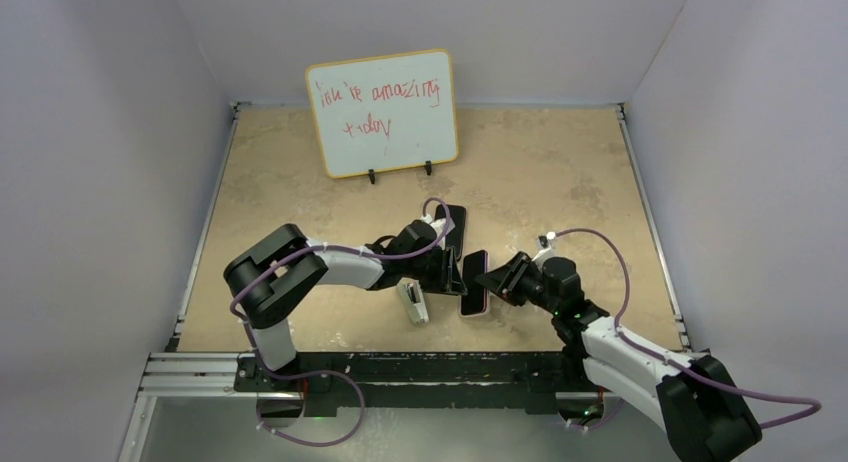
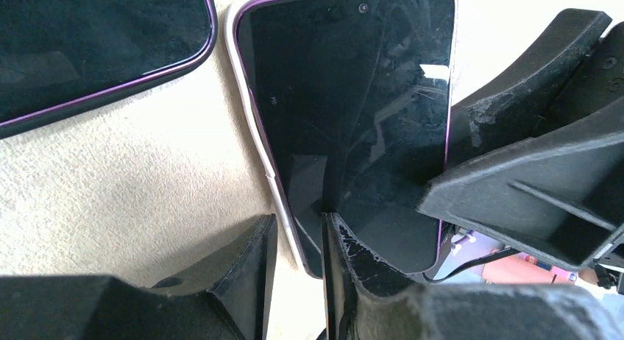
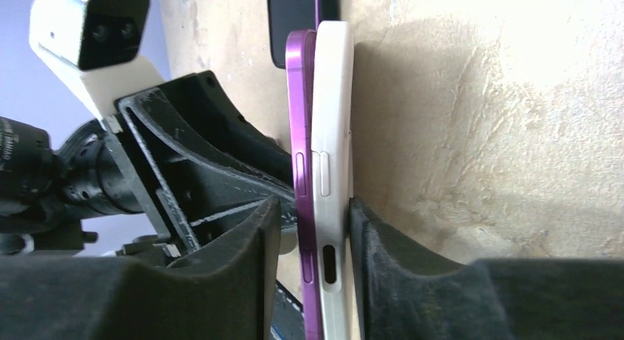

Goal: Put the phone into the phone case

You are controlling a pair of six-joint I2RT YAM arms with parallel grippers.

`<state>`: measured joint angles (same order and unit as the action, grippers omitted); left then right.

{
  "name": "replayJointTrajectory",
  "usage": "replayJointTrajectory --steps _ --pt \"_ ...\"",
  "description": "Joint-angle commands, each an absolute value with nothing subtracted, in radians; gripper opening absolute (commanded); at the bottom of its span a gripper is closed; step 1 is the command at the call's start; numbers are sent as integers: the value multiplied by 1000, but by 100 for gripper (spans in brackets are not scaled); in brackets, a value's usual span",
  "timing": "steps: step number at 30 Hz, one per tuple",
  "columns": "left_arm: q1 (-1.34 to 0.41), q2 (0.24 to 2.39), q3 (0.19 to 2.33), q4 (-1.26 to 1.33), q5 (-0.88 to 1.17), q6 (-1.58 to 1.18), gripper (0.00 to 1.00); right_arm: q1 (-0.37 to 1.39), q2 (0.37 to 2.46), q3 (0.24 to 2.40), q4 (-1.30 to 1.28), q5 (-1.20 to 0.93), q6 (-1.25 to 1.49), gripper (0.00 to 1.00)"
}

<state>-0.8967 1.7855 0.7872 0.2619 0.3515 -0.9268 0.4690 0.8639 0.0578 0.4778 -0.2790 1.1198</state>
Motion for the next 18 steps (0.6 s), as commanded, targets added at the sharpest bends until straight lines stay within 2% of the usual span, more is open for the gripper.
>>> replayJointTrajectory --steps 1,5,7,9,10,11,13,15,16,18 --pt "-904 1765 781 263 322 -902 30 481 860 113 471 -327 1107 32" --pt "-904 1770 782 265 325 -901 31 480 844 110 464 -322 1099 9" --pt "-904 1770 782 265 325 -901 31 480 842 117 455 -321 1093 3" --pt "-904 1769 781 266 322 -900 31 480 842 126 436 -316 1087 1" --pt "-904 1770 781 266 322 -902 31 480 842 128 432 -313 1084 3" --pt "-904 1771 782 267 322 -902 31 480 842 130 428 -312 1086 8" --pt "-904 1773 782 267 322 -902 31 481 844 134 429 -317 1090 28" --pt "-904 1775 782 267 322 -902 31 481 854 139 448 -338 1103 44" --pt "-904 1774 782 267 323 -902 31 480 859 140 463 -352 1112 48" --pt "-904 1770 785 265 322 -902 32 480 862 138 484 -368 1128 48"
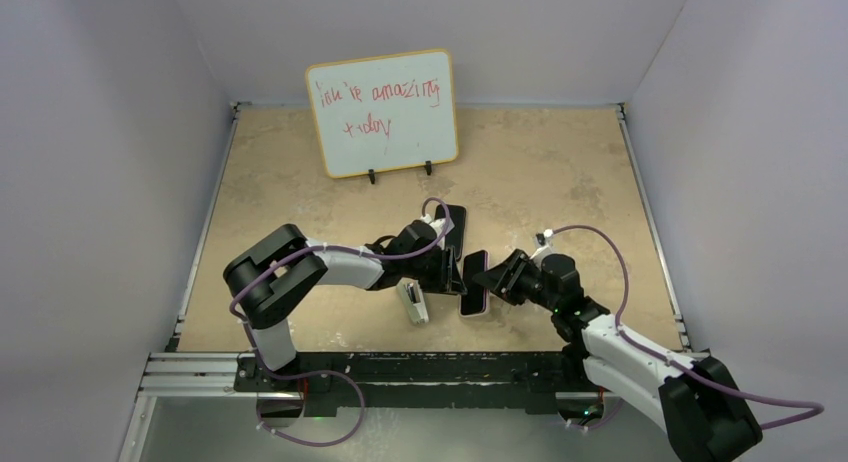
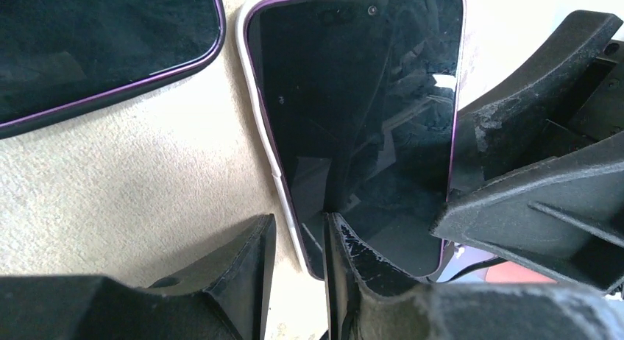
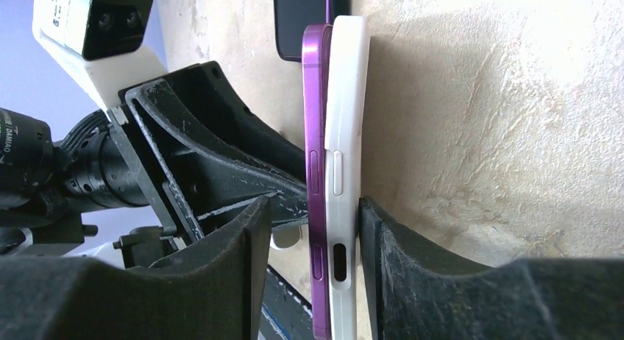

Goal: Put the phone into the phone case

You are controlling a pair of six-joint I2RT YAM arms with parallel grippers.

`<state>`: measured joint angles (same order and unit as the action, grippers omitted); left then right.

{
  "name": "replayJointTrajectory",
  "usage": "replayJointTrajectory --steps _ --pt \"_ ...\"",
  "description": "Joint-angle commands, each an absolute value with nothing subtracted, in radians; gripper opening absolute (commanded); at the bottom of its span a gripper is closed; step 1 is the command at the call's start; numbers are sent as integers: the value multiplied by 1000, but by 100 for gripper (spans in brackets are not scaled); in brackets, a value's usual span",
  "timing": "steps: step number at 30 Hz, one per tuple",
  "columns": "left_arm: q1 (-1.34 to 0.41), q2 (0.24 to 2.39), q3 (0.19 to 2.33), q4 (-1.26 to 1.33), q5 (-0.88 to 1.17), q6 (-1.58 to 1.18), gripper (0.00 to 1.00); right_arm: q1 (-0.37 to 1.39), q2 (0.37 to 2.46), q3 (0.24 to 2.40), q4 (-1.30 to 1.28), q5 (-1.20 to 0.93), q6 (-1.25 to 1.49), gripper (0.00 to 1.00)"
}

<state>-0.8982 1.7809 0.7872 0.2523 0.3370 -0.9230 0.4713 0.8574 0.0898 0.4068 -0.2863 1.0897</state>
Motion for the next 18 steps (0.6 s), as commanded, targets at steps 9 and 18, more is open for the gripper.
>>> replayJointTrajectory --steps 9,18 --pt "-909 1767 775 262 315 -906 40 480 856 115 499 -347 1131 0" --pt "-919 1763 773 261 308 -911 44 481 842 156 401 -321 1099 33"
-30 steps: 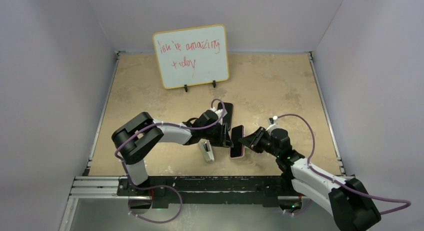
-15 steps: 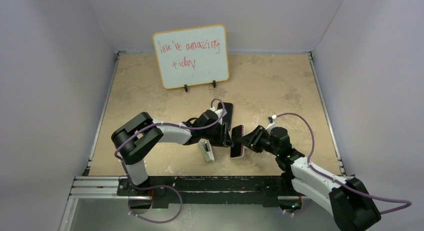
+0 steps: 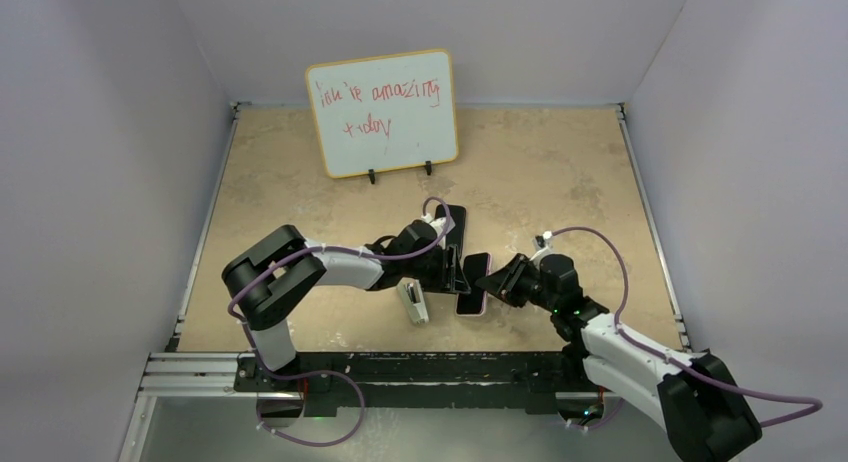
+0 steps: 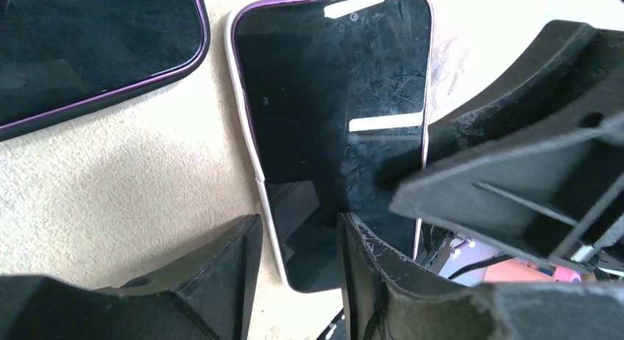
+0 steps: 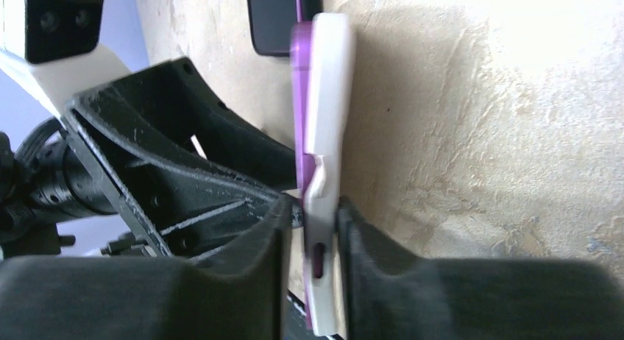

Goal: Put the phone into the phone case

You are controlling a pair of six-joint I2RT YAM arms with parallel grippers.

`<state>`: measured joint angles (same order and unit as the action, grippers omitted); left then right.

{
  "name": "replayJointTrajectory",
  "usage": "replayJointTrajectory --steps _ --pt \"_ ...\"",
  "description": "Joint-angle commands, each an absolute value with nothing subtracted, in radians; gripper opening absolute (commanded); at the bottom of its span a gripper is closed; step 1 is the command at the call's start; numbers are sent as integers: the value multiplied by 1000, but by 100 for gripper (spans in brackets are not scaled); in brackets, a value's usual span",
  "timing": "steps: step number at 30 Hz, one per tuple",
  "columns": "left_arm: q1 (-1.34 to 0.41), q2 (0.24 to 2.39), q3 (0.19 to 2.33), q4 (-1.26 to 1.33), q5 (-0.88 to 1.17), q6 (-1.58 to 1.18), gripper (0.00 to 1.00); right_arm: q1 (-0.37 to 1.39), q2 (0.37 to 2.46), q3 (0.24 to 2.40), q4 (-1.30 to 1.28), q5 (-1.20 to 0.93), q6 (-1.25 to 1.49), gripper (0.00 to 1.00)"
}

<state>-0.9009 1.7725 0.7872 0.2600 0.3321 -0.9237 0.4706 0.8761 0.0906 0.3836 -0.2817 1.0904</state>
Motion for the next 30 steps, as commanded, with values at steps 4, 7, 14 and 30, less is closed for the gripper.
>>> replayJointTrajectory --steps 4,7,14,30 --pt "-921 1769 775 261 310 -913 41 481 819 161 344 -274 1082 43" --pt "-922 1762 777 261 308 -913 40 480 856 165 357 -278 1071 33" --pt "-919 1677 792 219 311 -893 44 480 849 207 310 -261 1016 0" --pt "-707 1255 739 170 565 -819 78 481 592 236 616 -457 1090 0"
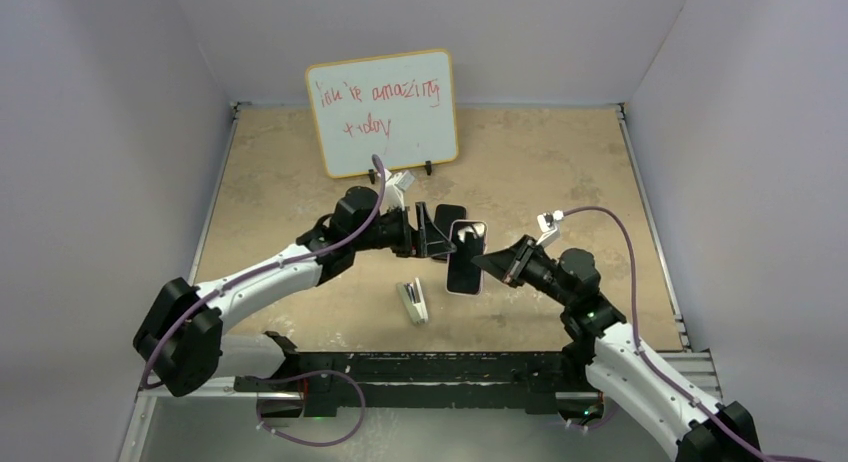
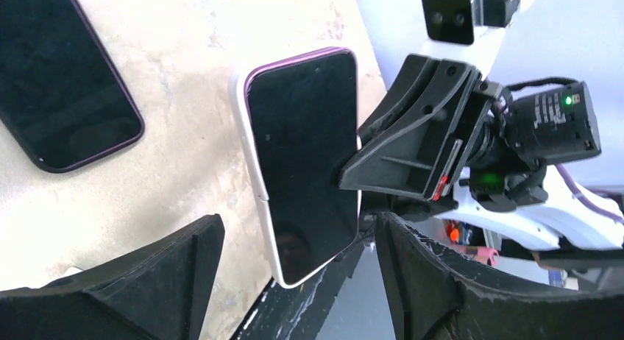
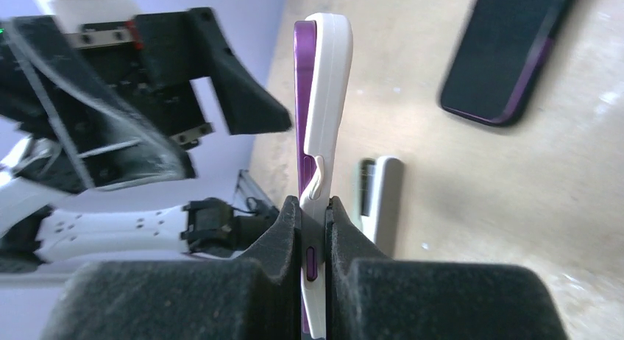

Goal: Put the phone into the phone case

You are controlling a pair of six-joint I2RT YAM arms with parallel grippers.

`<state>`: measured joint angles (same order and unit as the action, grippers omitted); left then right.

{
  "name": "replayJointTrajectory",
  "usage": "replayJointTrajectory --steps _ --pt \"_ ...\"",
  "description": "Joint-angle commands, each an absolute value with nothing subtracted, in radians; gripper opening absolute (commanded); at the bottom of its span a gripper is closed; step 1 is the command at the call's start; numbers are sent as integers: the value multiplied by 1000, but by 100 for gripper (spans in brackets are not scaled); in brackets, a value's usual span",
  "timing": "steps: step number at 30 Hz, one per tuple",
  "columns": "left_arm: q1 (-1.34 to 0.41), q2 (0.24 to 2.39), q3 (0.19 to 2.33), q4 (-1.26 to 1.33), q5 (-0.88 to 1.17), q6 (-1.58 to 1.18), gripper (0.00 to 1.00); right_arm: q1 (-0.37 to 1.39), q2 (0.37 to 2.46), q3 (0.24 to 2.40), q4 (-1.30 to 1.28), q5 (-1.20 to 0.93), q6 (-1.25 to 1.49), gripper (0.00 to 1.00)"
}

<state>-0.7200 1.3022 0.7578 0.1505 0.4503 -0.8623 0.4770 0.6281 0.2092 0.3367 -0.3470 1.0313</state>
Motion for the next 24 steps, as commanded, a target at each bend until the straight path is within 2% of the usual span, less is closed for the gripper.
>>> replayJointTrajectory --steps 1,7,10,14,17,18,21,24 --pt "-706 1245 735 173 575 -819 78 480 585 236 643 -464 1098 0" --pt "-701 1233 687 321 655 -875 77 480 606 201 826 -511 1170 0" --pt "-701 1252 657 467 709 -940 73 480 659 190 922 -552 1203 0" --pt "-701 1294 617 650 751 -1029 55 480 693 188 954 -579 1214 0" --pt "-704 1326 582 779 764 -1099 46 482 698 197 917 -599 1196 1" --pt "-704 1338 570 825 765 -1123 40 481 695 193 912 -599 1194 2" --pt "-704 1373 545 932 776 -1183 16 481 686 192 875 -599 1182 17" --pt "-705 1385 534 993 777 -1203 0 481 672 207 783 -628 1126 43"
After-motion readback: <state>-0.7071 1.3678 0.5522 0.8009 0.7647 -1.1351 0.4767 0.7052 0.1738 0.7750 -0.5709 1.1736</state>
